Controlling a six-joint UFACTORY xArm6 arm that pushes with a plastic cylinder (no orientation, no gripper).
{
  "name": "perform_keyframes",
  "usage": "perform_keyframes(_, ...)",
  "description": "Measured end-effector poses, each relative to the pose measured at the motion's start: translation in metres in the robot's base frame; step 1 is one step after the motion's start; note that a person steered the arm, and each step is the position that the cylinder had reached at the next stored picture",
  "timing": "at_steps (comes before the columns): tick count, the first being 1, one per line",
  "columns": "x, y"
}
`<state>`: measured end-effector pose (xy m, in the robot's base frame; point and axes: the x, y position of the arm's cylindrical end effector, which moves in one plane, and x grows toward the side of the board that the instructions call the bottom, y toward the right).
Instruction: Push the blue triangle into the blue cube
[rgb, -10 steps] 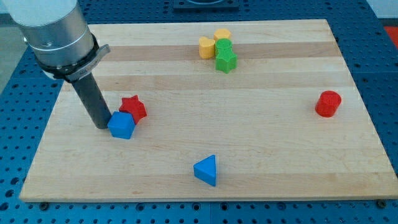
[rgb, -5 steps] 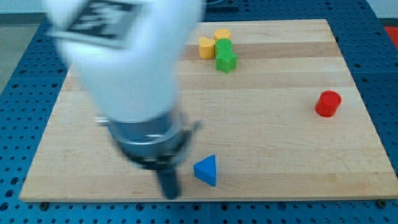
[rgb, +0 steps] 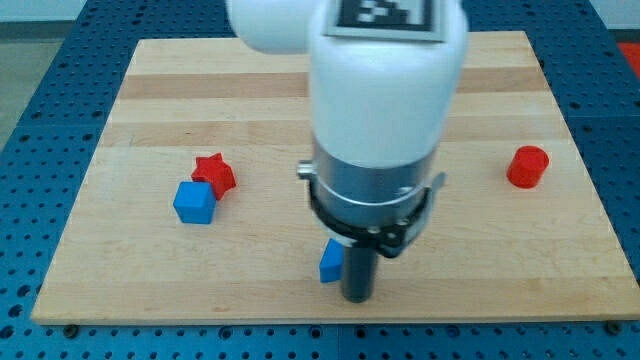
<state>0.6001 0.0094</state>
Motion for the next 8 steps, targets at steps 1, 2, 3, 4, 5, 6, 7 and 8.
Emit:
perform_keyframes(1, -0.002, -0.032)
perform_keyframes(2, -0.018, -0.062)
perform_keyframes(3, -0.051, -0.09)
perform_keyframes(4, -0.069, -0.101)
perform_keyframes(5, -0.028, -0.07)
perform_keyframes(6, 0.019, -0.032)
perform_keyframes(7, 0.019, -0.032)
perform_keyframes(8, -0.015, -0.007)
